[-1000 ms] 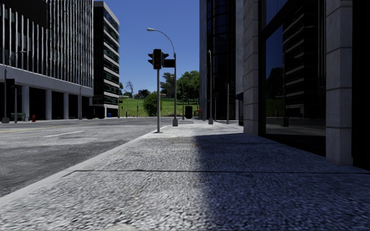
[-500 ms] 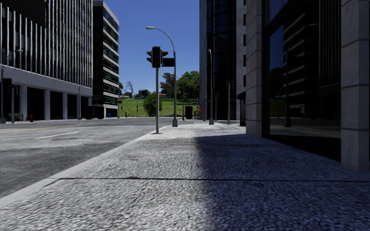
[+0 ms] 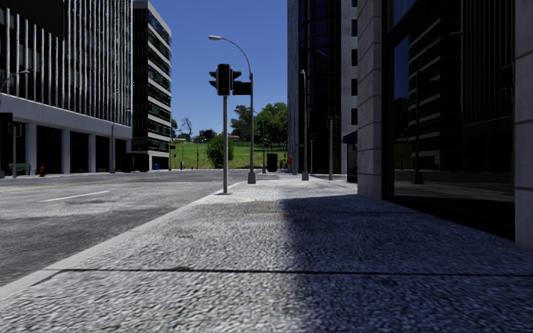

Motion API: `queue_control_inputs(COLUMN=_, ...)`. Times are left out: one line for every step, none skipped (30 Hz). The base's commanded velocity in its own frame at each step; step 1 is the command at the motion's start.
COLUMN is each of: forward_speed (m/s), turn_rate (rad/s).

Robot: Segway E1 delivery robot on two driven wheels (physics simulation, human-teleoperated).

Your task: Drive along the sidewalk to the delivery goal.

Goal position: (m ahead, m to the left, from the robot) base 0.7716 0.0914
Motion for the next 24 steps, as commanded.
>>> queue_control_inputs(forward_speed=0.55, turn_rate=0.00)
queue_control_inputs(forward_speed=0.56, turn_rate=0.00)
queue_control_inputs(forward_speed=0.58, turn_rate=0.00)
queue_control_inputs(forward_speed=0.58, turn_rate=0.00)
queue_control_inputs(forward_speed=0.68, turn_rate=0.00)
queue_control_inputs(forward_speed=0.71, turn_rate=0.00)
queue_control_inputs(forward_speed=0.68, turn_rate=0.00)
queue_control_inputs(forward_speed=0.00, turn_rate=0.00)
queue_control_inputs(forward_speed=0.00, turn_rate=0.00)
queue_control_inputs(forward_speed=0.00, turn_rate=0.00)
queue_control_inputs(forward_speed=0.00, turn_rate=0.00)
queue_control_inputs(forward_speed=0.00, turn_rate=0.00)
queue_control_inputs(forward_speed=0.00, turn_rate=0.00)
queue_control_inputs(forward_speed=0.00, turn_rate=0.00)
queue_control_inputs(forward_speed=0.00, turn_rate=0.00)
queue_control_inputs(forward_speed=0.00, turn_rate=0.00)
queue_control_inputs(forward_speed=0.00, turn_rate=0.00)
queue_control_inputs(forward_speed=0.00, turn_rate=0.00)
queue_control_inputs(forward_speed=0.00, turn_rate=0.00)
queue_control_inputs(forward_speed=0.00, turn_rate=0.00)
queue_control_inputs(forward_speed=0.00, turn_rate=0.00)
queue_control_inputs(forward_speed=0.00, turn_rate=0.00)
queue_control_inputs(forward_speed=0.00, turn_rate=0.00)
queue_control_inputs(forward_speed=0.00, turn_rate=0.00)
